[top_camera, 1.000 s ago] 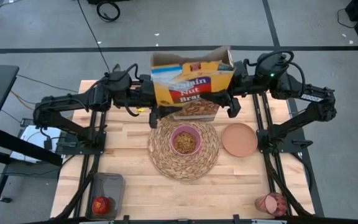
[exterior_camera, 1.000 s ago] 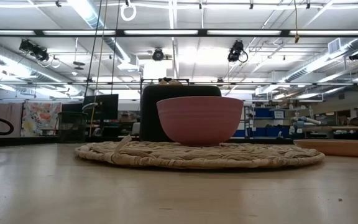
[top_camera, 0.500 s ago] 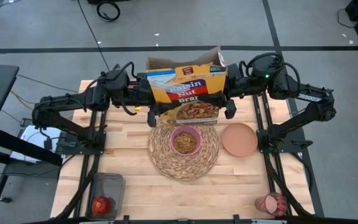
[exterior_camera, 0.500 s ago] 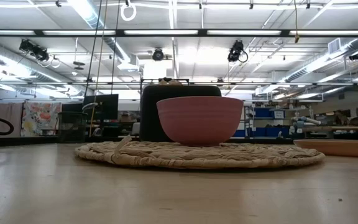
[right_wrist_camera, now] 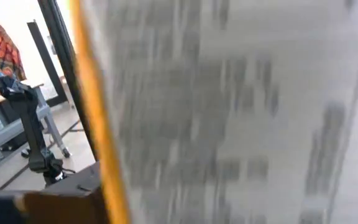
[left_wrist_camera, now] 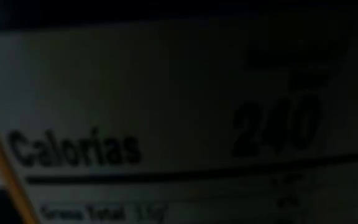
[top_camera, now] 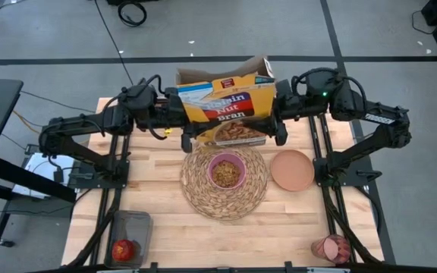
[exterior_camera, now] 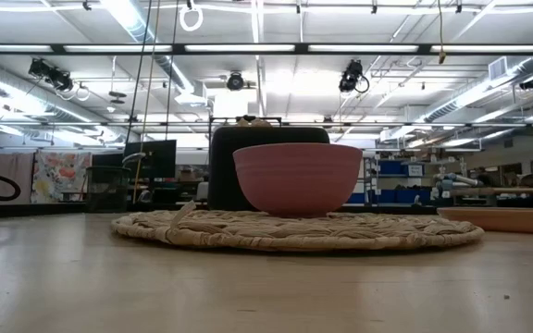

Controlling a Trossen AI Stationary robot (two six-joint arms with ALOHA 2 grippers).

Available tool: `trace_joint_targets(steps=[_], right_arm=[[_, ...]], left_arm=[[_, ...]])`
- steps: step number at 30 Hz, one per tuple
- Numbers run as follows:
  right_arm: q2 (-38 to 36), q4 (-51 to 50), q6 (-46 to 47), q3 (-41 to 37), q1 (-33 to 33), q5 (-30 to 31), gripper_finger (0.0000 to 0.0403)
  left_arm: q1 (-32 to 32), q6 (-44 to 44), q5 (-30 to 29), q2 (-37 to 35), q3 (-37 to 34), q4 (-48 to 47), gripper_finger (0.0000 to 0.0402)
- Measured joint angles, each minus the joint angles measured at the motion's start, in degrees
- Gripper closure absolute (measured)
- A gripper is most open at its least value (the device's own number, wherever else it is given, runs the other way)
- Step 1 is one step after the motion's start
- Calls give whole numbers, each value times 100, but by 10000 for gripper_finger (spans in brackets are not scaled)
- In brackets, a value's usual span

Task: Arrange a breakfast setting
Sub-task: Pour the cereal from the box into the pink bowl

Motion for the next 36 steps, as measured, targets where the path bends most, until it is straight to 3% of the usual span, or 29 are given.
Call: trace_joint_targets(steps=[5,9,13,24,36], right_arm=[[-8,-212,-306,0,0,-4,40],[-6,-175,-336,0,-8,11,42],[-6,-178,-365,0,-44,11,78],[-1,-113,-531,-5,-118,11,239],[-54,-234,-525,-33,-225,188,253]], left_arm=[[2,59,-41,-21,115,-16,198],[4,67,-43,-34,119,19,196],[4,73,-41,-34,119,86,196],[4,146,-71,-36,135,242,174],[10,274,-488,-545,158,-89,92]])
